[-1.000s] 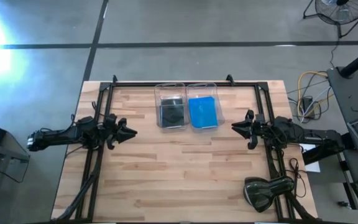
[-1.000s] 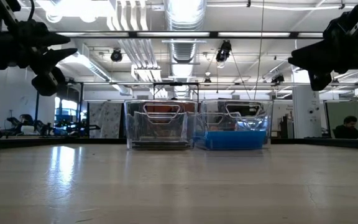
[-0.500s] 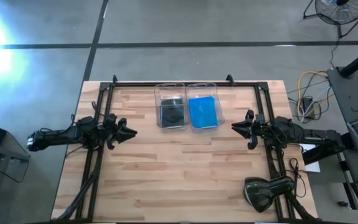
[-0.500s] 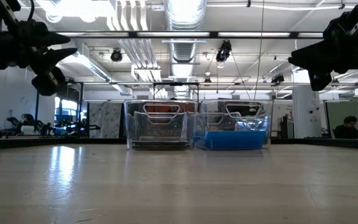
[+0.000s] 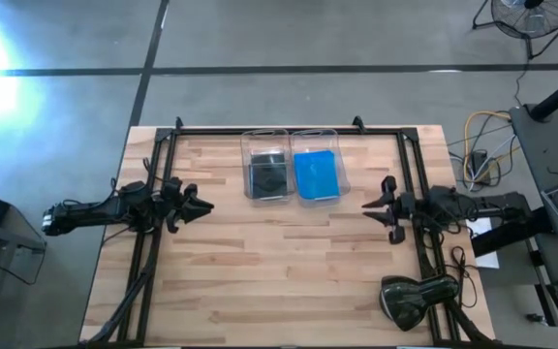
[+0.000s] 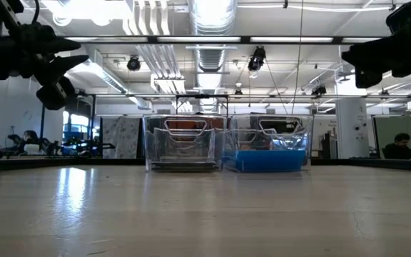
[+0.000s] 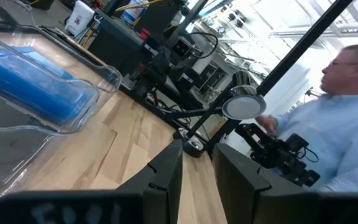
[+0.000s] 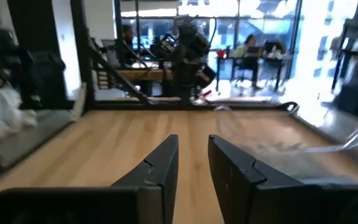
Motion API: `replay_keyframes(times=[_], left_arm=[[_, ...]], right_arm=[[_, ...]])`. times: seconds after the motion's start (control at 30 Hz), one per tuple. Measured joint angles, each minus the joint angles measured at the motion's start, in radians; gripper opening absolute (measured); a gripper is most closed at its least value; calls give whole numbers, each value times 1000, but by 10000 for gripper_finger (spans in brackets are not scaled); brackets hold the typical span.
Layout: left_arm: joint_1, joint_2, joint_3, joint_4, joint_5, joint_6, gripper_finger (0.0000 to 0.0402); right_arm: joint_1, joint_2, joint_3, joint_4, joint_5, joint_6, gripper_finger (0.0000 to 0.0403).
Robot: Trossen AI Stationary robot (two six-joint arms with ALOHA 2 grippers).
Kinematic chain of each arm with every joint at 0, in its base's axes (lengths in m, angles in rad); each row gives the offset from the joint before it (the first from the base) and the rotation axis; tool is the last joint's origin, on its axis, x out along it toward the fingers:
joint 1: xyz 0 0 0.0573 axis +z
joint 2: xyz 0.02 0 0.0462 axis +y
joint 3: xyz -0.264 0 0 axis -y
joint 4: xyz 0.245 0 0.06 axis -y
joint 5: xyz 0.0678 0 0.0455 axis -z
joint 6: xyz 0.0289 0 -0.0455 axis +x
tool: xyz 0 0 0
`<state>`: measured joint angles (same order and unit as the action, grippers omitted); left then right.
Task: Pick & place jewel cases by type
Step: Return to Home Position
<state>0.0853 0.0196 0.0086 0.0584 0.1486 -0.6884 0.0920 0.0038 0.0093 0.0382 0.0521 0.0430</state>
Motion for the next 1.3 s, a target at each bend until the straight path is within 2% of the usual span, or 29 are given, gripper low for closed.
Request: replay_keyframes(times=[0.2, 0.43, 1.0, 1.3], left_arm=[[0, 0, 0, 0, 0, 0, 73], [0, 0, 0, 0, 0, 0, 73], [0, 0, 0, 0, 0, 0, 73], [0, 0, 0, 0, 0, 0, 73]], right_arm=[[2, 21, 0, -5, 0, 123, 77], [2, 26, 0, -6, 1, 115, 68], [2, 25, 0, -5, 1, 115, 87], [2, 25, 0, -5, 1, 114, 73]])
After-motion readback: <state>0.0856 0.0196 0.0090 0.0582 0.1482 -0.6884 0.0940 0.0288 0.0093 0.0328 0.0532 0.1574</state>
